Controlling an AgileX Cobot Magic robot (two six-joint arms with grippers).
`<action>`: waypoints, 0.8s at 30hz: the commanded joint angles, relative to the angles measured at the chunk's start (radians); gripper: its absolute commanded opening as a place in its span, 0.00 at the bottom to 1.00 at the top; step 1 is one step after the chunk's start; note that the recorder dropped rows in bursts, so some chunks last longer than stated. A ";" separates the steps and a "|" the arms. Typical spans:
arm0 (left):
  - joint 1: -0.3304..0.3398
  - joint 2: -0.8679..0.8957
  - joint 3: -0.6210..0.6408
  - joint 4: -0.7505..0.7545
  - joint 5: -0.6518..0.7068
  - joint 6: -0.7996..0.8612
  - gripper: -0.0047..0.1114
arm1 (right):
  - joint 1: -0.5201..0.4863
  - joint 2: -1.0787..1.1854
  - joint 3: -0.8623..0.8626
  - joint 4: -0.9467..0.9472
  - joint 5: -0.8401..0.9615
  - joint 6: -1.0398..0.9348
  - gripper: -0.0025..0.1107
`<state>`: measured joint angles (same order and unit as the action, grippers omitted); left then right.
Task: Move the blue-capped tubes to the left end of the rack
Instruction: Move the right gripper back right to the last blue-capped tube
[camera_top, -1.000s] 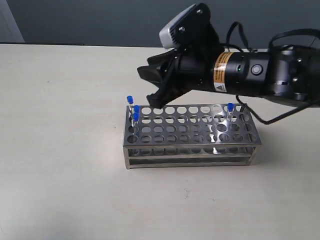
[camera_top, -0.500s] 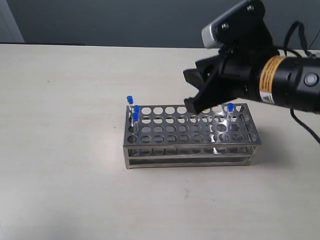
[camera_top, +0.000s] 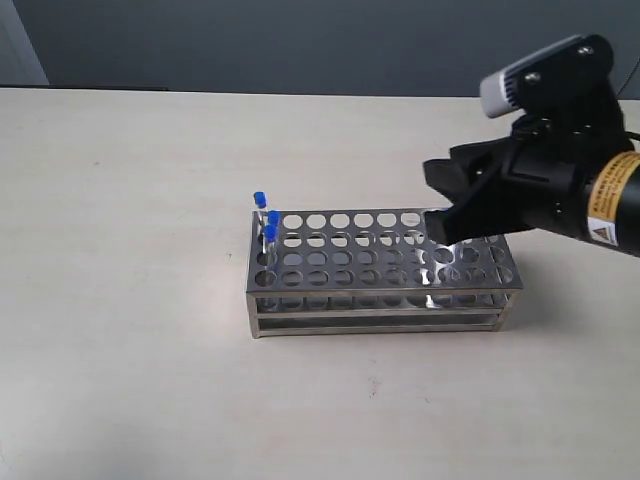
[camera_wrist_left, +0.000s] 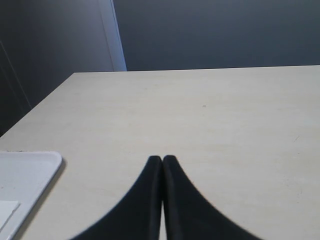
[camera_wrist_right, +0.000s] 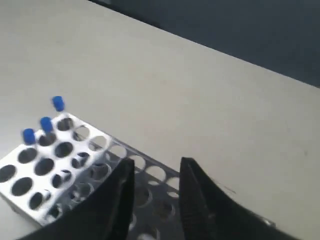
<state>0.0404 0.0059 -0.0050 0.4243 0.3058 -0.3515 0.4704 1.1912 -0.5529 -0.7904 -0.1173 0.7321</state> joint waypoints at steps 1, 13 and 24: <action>0.002 -0.006 0.002 0.000 -0.002 -0.005 0.04 | -0.135 -0.028 0.101 0.035 -0.065 -0.002 0.30; 0.002 -0.006 0.002 0.000 -0.002 -0.005 0.04 | -0.232 0.007 0.235 0.061 -0.263 -0.088 0.30; 0.002 -0.006 0.002 0.000 -0.002 -0.005 0.04 | -0.232 0.180 0.238 0.105 -0.386 -0.188 0.43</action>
<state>0.0404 0.0059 -0.0050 0.4243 0.3058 -0.3515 0.2441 1.3370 -0.3172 -0.7127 -0.4662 0.5722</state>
